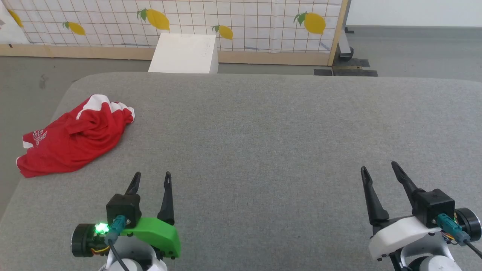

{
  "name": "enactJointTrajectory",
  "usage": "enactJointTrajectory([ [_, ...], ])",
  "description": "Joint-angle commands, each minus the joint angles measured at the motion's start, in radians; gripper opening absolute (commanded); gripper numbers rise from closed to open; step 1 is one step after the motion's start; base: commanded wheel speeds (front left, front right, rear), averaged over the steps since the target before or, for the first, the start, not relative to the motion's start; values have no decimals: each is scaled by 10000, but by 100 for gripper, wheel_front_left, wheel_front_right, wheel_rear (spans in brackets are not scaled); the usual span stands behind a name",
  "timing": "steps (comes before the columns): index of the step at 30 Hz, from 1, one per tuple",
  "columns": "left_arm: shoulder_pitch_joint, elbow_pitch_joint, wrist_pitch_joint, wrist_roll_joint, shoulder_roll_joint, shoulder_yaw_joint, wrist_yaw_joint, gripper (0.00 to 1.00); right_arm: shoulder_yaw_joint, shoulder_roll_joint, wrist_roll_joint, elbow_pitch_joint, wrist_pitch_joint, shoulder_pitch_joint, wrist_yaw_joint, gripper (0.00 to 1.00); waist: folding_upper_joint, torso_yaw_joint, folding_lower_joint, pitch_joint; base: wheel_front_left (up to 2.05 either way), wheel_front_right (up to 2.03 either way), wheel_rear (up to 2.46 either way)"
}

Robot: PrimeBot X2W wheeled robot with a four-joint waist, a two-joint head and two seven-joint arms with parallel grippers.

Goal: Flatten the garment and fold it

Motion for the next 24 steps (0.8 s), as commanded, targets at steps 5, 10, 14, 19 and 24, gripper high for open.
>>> enactJointTrajectory([
  [5,-143,129,-192,-201,45,-76,65,100,-62,10,128,50,-203,23,-5,100,-1,10,0,-36,0,0,0],
  [10,-133,201,-292,-269,53,-113,77,100,-96,11,195,87,-304,58,-6,100,-1,30,0,-74,0,0,0],
  [14,-119,255,-375,-339,73,-126,75,100,-102,12,251,116,-387,89,-7,100,-1,42,0,-106,0,0,0],
  [19,-113,348,-479,-418,100,-154,72,100,-106,13,306,149,-491,114,-7,100,-1,58,0,-133,0,0,0],
  [24,-135,446,-580,-469,101,-229,92,100,-128,14,371,196,-593,121,-8,100,-1,75,0,-125,0,0,0],
])
